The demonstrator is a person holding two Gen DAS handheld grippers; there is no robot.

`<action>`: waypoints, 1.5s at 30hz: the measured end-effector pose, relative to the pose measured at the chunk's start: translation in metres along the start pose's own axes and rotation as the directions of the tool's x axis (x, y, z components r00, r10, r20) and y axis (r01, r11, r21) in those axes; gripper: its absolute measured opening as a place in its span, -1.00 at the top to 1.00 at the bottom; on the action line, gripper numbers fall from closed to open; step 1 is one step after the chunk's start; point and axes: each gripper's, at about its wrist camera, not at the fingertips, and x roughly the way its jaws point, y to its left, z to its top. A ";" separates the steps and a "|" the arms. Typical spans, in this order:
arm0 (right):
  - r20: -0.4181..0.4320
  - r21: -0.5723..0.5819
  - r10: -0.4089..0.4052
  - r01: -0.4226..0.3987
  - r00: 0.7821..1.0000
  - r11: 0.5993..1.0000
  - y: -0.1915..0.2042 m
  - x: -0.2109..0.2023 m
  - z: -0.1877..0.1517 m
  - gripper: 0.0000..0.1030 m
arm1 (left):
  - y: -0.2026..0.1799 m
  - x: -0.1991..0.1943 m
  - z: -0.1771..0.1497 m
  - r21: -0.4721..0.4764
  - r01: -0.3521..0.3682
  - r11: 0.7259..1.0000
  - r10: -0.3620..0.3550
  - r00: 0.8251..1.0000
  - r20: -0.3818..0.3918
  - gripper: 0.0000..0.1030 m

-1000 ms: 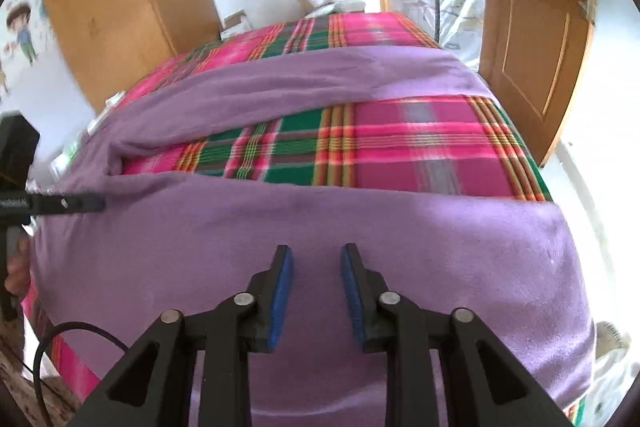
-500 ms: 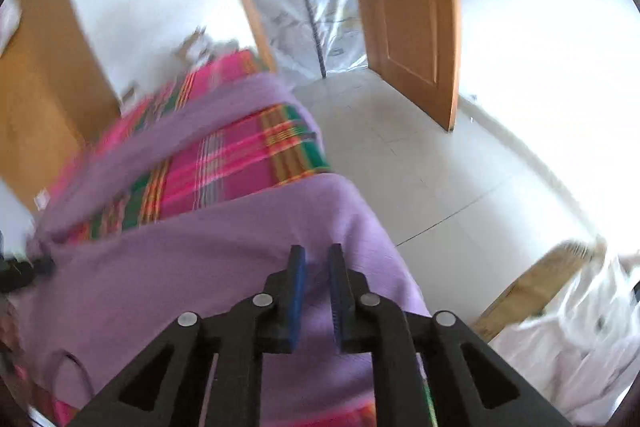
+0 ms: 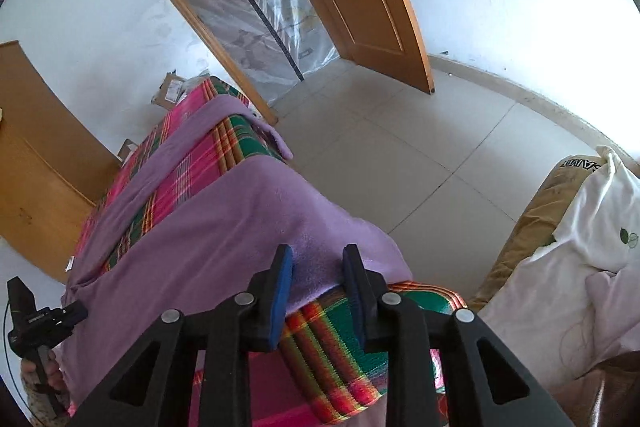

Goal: Fold clothes

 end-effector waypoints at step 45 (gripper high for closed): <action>-0.126 -0.544 0.138 -0.185 0.982 0.818 0.158 0.011 -0.062 0.69 | 0.038 -0.074 -0.082 -0.009 -0.088 0.996 0.088 0.995 0.051 0.43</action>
